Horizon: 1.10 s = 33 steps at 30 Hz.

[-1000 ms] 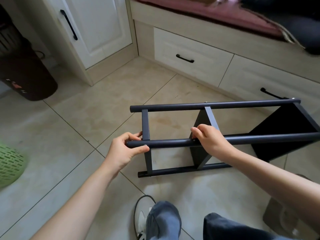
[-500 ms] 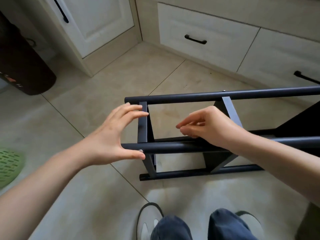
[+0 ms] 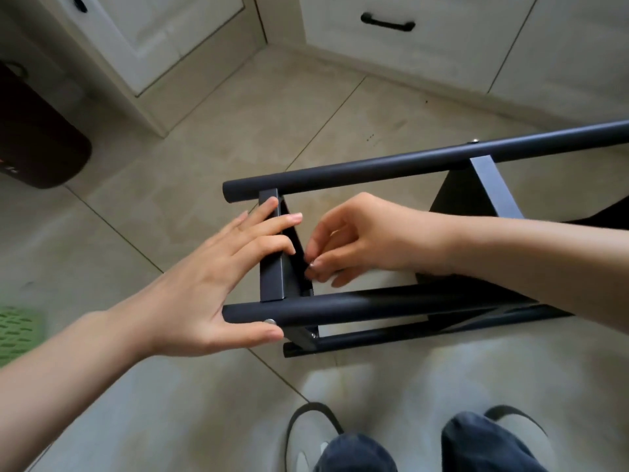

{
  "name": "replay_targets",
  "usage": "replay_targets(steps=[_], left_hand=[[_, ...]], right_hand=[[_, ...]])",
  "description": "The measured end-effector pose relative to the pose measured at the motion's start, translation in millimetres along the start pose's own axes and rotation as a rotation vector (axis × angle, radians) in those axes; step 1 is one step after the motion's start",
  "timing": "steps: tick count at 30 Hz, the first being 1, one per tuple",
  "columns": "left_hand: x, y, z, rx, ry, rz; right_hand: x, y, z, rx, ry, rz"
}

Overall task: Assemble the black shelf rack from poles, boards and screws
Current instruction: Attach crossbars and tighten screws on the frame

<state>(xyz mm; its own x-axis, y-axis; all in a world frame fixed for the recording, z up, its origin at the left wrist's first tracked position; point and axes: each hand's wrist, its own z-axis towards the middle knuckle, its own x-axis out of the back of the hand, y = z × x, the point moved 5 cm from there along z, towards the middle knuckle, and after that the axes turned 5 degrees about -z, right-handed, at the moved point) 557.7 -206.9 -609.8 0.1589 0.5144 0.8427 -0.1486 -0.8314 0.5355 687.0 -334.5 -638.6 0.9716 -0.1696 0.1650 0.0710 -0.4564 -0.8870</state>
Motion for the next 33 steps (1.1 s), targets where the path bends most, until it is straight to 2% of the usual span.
replay_targets(steps=[11, 19, 33], left_hand=[[-20, 3, -14, -0.037, 0.006, -0.038], [-22, 1, -15, -0.02, -0.006, -0.075], [-24, 1, -14, -0.025, -0.004, -0.104]], right_hand=[[-31, 25, 20, -0.169, -0.262, 0.101], [-54, 26, 23, -0.254, -0.415, 0.385], [-64, 31, 24, -0.315, -0.531, 0.443]])
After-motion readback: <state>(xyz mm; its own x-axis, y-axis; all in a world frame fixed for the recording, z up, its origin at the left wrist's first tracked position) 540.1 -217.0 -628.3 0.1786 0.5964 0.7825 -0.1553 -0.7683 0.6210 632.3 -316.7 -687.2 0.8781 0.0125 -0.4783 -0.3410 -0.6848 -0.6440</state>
